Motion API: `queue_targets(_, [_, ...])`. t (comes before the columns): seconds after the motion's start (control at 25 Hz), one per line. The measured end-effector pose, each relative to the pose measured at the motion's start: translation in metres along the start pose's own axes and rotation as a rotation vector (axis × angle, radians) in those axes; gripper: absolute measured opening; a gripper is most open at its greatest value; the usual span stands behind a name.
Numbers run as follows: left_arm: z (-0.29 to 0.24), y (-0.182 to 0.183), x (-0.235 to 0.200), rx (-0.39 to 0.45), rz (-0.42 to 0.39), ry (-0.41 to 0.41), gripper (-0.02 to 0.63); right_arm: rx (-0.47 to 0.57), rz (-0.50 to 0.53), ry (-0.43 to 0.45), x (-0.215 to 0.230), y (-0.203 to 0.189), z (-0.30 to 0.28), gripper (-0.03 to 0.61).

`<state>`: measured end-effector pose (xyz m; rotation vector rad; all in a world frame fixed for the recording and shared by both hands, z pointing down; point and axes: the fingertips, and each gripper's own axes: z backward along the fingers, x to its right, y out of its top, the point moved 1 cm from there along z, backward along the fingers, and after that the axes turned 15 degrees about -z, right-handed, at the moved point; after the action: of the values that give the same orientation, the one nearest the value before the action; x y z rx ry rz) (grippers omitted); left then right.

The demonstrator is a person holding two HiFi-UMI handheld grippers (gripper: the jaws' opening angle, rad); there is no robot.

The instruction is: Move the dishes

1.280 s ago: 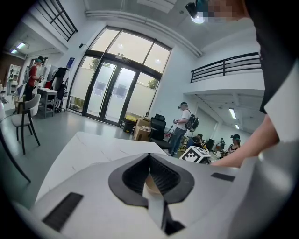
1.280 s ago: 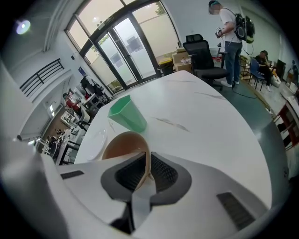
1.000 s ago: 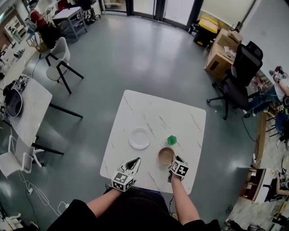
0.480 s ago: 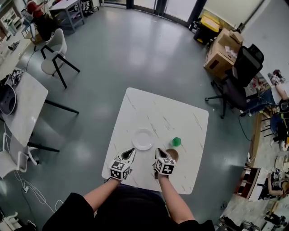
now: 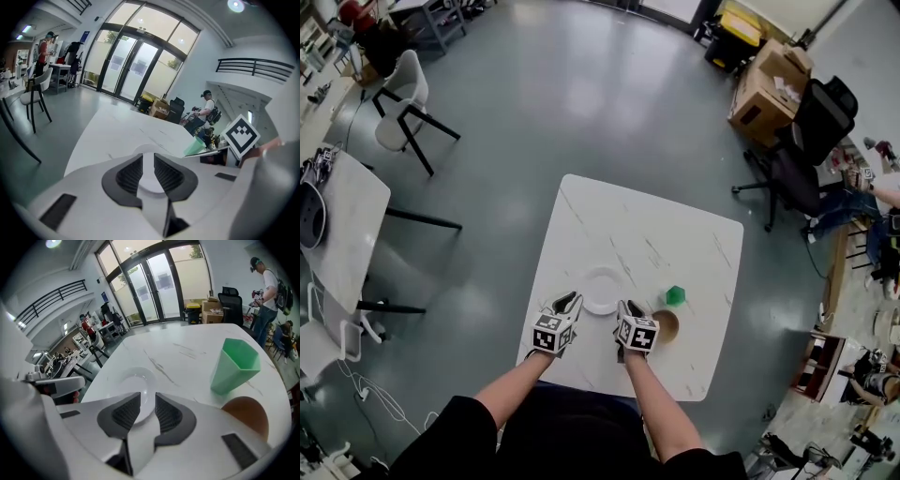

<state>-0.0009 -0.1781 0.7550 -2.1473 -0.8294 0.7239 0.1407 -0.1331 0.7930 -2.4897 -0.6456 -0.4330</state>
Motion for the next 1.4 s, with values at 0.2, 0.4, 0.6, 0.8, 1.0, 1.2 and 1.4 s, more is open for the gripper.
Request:
queue_targets(0.2, [-0.029,-0.019,-0.008,-0.09,0.014,-0.023,0.099,-0.036,-0.111,-0.023,0.012,0.0,-0.02,0.117])
queue_targets(0.4, [-0.042,-0.03,-0.022,-0.137,0.088,0.012,0.13,-0.053,-0.137,-0.019,0.015,-0.001,-0.032,0.115])
queue_targets(0.6, [-0.048,-0.034,-0.028,-0.163,0.145,0.034,0.129,-0.081,-0.133,-0.019,0.018,-0.004,-0.036,0.115])
queue_targets(0.8, [-0.056,-0.044,-0.026,-0.204,0.154,0.031,0.129,-0.081,-0.133,-0.01,0.019,-0.007,-0.038,0.114])
queue_targets(1.0, [-0.06,-0.051,-0.025,-0.225,0.206,0.044,0.095,-0.072,-0.149,0.021,0.016,-0.009,-0.041,0.098])
queue_targets(1.2, [-0.056,-0.054,-0.025,-0.231,0.274,0.031,0.081,-0.077,-0.163,0.025,0.016,-0.009,-0.04,0.093])
queue_targets(1.4, [-0.041,-0.059,-0.019,-0.257,0.277,0.031,0.073,-0.084,-0.197,0.041,0.014,-0.02,-0.028,0.077])
